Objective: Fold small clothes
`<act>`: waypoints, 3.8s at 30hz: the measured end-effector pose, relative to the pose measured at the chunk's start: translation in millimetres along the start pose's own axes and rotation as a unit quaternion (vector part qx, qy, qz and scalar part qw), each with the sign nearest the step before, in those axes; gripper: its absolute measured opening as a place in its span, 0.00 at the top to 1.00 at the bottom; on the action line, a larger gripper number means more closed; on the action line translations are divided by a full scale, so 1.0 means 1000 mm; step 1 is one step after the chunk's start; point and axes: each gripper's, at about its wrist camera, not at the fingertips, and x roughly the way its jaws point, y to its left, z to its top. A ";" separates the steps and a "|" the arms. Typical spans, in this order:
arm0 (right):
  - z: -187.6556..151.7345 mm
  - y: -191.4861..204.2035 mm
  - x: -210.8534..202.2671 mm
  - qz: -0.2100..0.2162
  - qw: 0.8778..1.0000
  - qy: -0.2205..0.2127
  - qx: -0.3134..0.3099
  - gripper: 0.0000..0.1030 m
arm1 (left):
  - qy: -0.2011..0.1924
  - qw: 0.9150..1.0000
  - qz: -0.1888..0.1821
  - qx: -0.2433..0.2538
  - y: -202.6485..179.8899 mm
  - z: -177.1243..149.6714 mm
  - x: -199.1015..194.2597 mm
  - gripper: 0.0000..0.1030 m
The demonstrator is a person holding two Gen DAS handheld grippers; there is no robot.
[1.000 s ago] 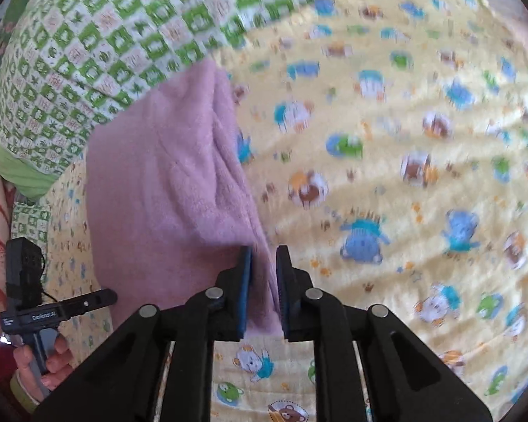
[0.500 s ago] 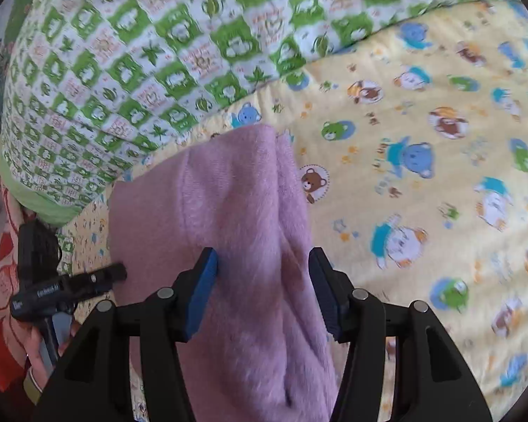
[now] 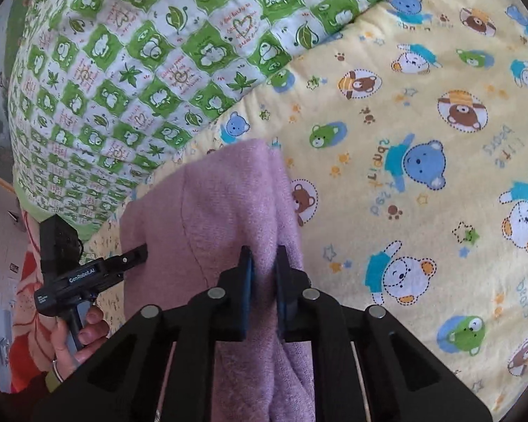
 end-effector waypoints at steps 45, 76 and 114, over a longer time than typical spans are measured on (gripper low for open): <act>-0.076 0.114 -0.016 0.200 0.977 0.053 -0.047 0.70 | -0.049 0.993 -0.086 -0.062 0.057 -0.109 -0.134 0.66; -0.161 0.125 0.043 0.124 0.983 0.133 -0.010 0.31 | -0.022 0.990 -0.041 -0.133 0.166 -0.197 -0.162 0.50; -0.206 0.180 -0.022 0.048 0.989 0.021 -0.137 0.61 | -0.027 1.000 -0.008 0.000 0.099 -0.228 -0.201 0.72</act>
